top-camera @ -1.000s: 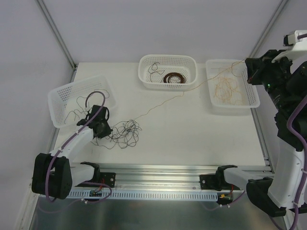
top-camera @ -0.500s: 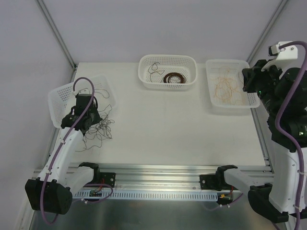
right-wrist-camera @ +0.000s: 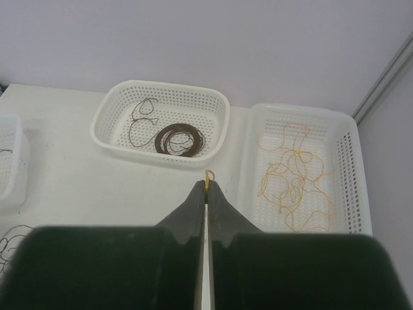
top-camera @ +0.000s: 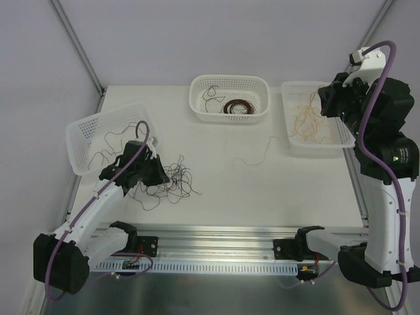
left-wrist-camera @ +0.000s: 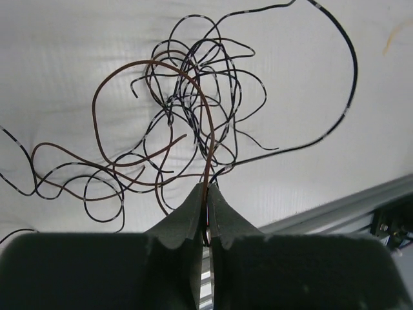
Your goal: Untangle the cables
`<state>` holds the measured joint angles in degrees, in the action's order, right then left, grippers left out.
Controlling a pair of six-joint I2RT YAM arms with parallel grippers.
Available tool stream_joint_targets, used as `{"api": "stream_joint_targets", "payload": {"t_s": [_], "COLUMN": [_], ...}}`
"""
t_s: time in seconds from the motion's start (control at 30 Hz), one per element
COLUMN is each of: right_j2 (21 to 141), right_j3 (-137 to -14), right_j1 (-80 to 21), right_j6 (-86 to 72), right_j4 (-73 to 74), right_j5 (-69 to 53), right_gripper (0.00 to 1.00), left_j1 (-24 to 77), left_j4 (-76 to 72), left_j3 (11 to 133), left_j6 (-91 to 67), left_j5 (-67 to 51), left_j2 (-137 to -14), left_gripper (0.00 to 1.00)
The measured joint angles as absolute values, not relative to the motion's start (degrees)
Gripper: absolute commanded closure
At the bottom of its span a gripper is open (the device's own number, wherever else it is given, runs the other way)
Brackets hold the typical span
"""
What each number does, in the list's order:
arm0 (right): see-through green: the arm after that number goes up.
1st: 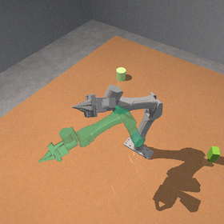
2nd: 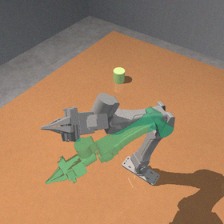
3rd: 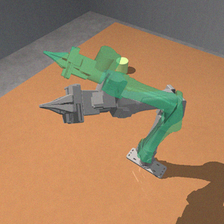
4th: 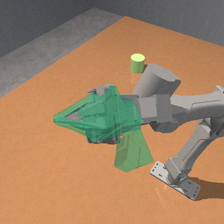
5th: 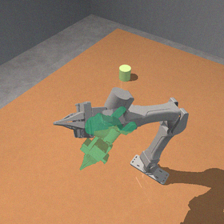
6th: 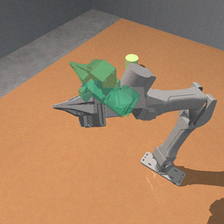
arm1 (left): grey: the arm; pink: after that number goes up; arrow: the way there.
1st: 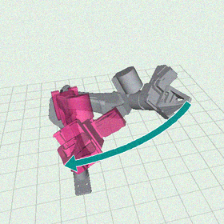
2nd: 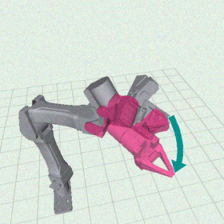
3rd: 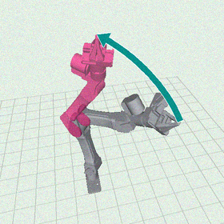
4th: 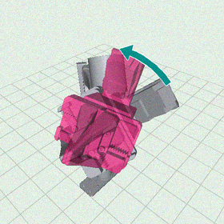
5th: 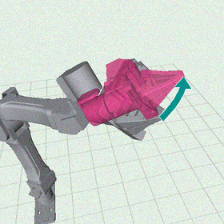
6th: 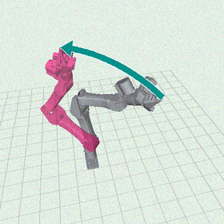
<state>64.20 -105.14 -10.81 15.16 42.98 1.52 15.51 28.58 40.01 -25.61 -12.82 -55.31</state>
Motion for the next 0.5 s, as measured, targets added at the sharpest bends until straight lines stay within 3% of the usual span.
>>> {"api": "stream_joint_targets", "payload": {"t_s": [0.07,0.1,0.17,0.2,0.33,0.43,0.5], "right_j2": [65.4,66.2,67.6,68.1,70.0,72.3,74.2], "right_j3": [-105.5,-105.8,-106.2,-106.2,-106.1,-108.0,-110.1], "right_j1": [-10.8,-10.8,-10.8,-10.8,-10.8,-10.5,-10.1], "right_j6": [15.0,14.8,14.5,14.4,14.1,14.0,13.9], "right_j4": [42.3,41.9,40.7,39.7,34.4,30.9,28.6], "right_j5": [0.4,-0.3,-1.9,-2.7,-5.7,-7.6,-8.5], "right_gripper": [0.99,0.99,0.99,0.99,0.99,0.99,0.99], "left_j1": [17.7,18.5,19.2,19.5,19.5,19.5,19.5], "left_j4": [27.5,26.9,25.8,25.6,24.6,24.3,24.2], "left_j3": [39.2,38.9,38.5,38.5,38.5,38.5,38.5], "left_j6": [-26.7,-27.1,-27.7,-27.9,-27.3,-26.0,-25.4], "left_j5": [-14.0,-14.7,-15.3,-15.4,-15.3,-14.9,-14.7], "left_j2": [-56.1,-56.7,-57.5,-57.6,-57.1,-56.0,-55.3], "left_gripper": [0.86,0.75,0.64,0.49,0.15,0.03,0.01]}}
